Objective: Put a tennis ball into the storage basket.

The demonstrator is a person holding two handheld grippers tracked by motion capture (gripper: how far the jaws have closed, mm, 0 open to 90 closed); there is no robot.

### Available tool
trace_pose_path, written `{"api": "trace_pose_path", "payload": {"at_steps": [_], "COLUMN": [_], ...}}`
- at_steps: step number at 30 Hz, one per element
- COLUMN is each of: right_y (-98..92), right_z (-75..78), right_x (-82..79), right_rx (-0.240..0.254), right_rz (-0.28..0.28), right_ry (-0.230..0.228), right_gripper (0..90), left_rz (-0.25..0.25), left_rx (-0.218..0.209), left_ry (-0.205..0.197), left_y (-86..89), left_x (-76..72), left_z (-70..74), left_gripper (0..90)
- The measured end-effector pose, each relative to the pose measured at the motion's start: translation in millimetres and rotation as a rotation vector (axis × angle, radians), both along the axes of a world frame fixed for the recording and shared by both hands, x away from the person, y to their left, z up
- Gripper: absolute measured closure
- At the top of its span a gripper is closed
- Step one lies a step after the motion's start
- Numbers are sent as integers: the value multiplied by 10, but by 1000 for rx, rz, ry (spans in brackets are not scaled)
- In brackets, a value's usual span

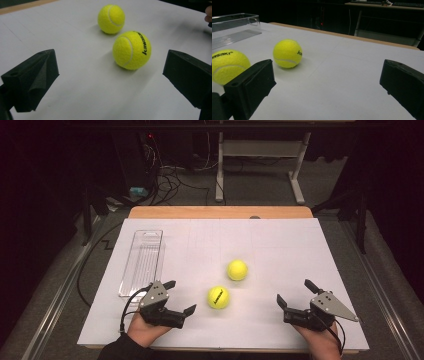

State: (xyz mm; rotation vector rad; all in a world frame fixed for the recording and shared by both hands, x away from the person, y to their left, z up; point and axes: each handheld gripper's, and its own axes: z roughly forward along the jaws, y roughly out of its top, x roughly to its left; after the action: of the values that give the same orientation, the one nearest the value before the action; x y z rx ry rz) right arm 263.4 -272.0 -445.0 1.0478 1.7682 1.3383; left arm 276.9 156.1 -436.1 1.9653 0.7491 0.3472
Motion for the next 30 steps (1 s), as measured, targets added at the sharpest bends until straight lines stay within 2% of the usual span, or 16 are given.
{"api": "trace_pose_path", "payload": {"at_steps": [2, 5, 7, 12, 17, 20, 23, 30], "right_y": [10, 14, 9, -5, -5, -2, 7, -5], "right_z": [-19, -28, -36, -47, -48, -52, -61, -65], "right_x": [-4, -12, -16, -13, -11, -11, -8, -3], "right_rx": [-20, -18, -22, -15, -13, -15, -12, -12], "right_rz": [11, 12, 15, 11, 9, 9, 10, 10], "right_ry": [1, 8, 10, 16, 17, 19, 23, 23], "right_gripper": [0, 0, 0, 0, 0, 0, 0, 0], "left_rz": [-13, -18, -34, -54, -77, -88, -110, -121], "left_rx": [32, 53, 89, 120, 138, 130, 116, 119], "left_ry": [18, 32, 65, 89, 106, 119, 145, 172], "left_y": [-47, -76, -113, -169, -267, -356, -489, -726], "left_x": [0, 2, 13, 18, 26, 46, 103, 235], "left_z": [-23, -39, -64, -109, -156, -172, -181, -233], "left_gripper": [8, 8, 8, 8, 8, 8, 8, 16]}}
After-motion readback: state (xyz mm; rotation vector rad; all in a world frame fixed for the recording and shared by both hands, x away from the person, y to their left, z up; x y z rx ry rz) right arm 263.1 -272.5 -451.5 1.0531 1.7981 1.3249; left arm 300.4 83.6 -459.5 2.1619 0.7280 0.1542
